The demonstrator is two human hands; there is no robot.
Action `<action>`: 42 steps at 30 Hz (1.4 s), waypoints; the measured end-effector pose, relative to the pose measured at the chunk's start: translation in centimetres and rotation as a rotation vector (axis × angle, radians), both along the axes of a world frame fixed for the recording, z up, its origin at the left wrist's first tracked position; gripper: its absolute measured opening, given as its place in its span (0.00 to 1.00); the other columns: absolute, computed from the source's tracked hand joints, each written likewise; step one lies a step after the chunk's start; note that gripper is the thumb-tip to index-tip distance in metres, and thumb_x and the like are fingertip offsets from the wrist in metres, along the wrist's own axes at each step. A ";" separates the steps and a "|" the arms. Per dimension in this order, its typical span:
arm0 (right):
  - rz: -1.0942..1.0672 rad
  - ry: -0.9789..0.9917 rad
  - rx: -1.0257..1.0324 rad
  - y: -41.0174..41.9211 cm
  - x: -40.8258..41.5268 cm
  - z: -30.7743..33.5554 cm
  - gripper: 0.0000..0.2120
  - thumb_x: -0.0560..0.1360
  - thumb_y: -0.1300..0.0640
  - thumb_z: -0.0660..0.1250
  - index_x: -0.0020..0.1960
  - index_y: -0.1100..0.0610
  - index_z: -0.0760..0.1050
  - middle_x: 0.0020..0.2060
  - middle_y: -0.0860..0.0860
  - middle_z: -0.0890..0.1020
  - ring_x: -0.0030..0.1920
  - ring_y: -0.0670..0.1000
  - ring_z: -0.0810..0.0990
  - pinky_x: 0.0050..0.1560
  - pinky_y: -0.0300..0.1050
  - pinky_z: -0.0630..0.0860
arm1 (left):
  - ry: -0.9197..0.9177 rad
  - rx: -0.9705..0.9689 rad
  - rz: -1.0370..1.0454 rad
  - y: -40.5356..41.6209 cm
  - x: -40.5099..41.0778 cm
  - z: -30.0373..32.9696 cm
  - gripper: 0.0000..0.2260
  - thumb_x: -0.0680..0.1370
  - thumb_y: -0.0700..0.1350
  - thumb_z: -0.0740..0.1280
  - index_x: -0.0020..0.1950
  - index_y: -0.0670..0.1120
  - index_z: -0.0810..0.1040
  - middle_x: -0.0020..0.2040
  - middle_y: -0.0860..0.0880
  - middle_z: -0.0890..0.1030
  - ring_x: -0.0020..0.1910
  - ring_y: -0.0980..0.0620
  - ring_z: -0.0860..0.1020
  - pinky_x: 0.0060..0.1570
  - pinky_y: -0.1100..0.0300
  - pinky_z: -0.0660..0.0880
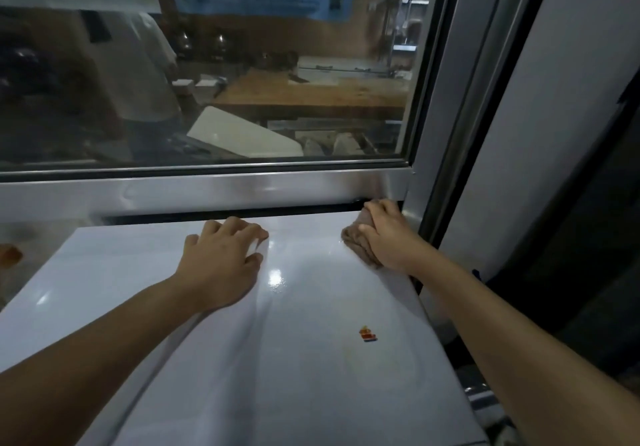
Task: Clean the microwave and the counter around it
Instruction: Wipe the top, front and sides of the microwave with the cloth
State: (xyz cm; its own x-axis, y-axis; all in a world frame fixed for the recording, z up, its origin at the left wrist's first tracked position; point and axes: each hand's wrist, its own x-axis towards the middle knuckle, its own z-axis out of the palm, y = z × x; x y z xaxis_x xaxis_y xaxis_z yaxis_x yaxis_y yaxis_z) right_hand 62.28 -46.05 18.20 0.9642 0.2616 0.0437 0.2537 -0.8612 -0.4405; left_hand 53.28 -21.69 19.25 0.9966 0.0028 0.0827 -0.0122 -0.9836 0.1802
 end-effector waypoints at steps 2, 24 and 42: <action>0.033 -0.040 -0.038 -0.2 0.0 0.0 0.22 0.81 0.53 0.52 0.73 0.59 0.57 0.72 0.56 0.57 0.71 0.58 0.57 0.73 0.51 0.55 | -0.001 0.008 0.000 -0.1 -0.1 0.0 0.17 0.80 0.51 0.55 0.69 0.57 0.65 0.70 0.53 0.65 0.67 0.46 0.63 0.65 0.47 0.64; 0.166 -0.100 -0.134 -0.3 -0.7 1.2 0.22 0.79 0.50 0.58 0.72 0.52 0.61 0.72 0.49 0.54 0.73 0.53 0.52 0.72 0.44 0.49 | -0.026 0.067 -0.038 5.8 -3.8 0.0 0.21 0.79 0.52 0.59 0.72 0.58 0.61 0.73 0.53 0.61 0.71 0.48 0.60 0.68 0.48 0.61; 0.403 -0.135 -0.205 6.3 -1.7 2.0 0.23 0.81 0.56 0.55 0.75 0.56 0.57 0.75 0.51 0.57 0.75 0.51 0.54 0.73 0.41 0.50 | -0.008 -0.006 0.099 10.3 -7.1 0.3 0.20 0.79 0.55 0.58 0.71 0.56 0.65 0.72 0.55 0.66 0.70 0.50 0.63 0.69 0.48 0.62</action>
